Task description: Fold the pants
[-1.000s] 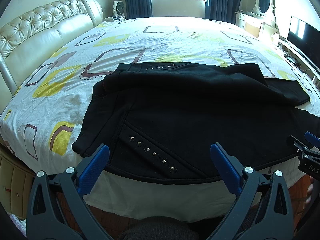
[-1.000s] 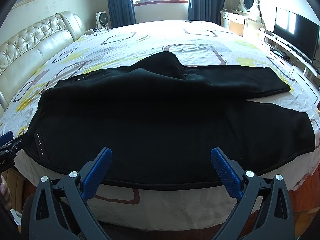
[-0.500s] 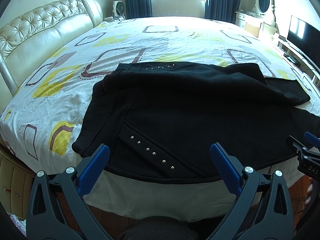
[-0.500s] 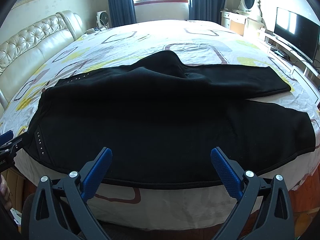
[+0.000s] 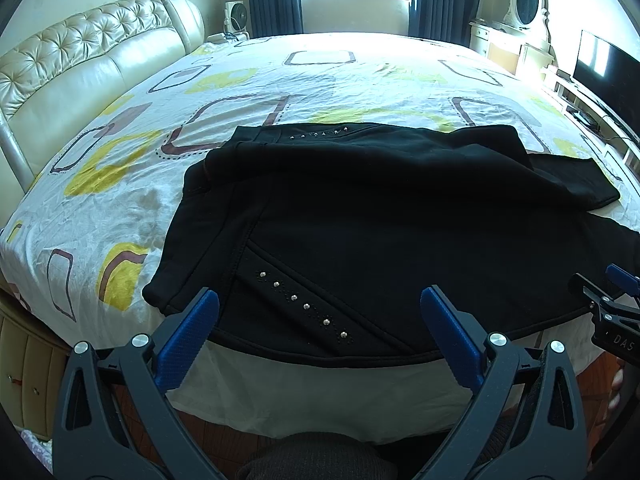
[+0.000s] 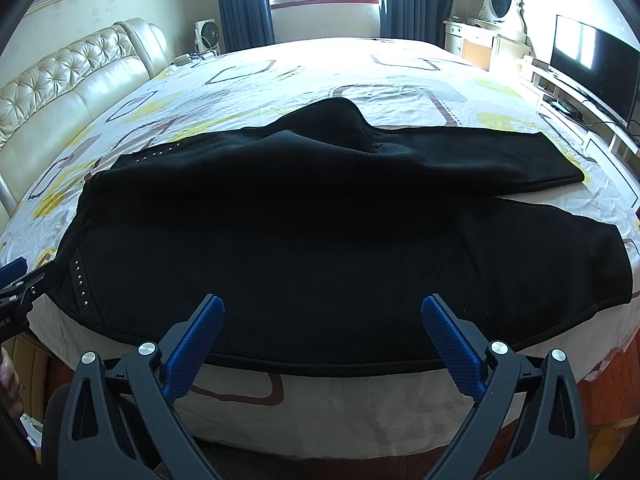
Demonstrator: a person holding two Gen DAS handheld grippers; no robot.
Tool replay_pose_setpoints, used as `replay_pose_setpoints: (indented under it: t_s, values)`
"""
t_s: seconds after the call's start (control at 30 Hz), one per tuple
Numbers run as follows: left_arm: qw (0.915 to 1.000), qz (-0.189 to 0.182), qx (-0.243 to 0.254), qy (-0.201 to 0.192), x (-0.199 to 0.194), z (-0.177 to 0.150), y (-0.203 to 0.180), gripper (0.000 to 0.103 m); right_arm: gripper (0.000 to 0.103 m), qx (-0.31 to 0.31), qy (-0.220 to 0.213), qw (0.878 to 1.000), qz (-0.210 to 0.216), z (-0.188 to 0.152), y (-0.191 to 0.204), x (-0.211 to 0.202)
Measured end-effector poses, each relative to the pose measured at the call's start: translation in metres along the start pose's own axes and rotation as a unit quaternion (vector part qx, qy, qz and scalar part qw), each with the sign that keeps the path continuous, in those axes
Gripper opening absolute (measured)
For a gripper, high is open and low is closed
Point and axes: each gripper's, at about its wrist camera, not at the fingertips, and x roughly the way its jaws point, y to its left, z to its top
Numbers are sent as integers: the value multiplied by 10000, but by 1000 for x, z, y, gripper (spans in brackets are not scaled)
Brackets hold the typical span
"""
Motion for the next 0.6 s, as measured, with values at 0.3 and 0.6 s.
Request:
replay_pose_setpoints:
  t_s: [0.3, 0.6]
  values:
    - [10000, -22, 5, 8, -1, 0, -1, 101, 99, -13, 10, 10000, 30, 0, 0, 0]
    - [9858, -1541, -241, 621, 3, 27, 43, 101, 99, 101, 186, 9971, 728, 13, -12, -4]
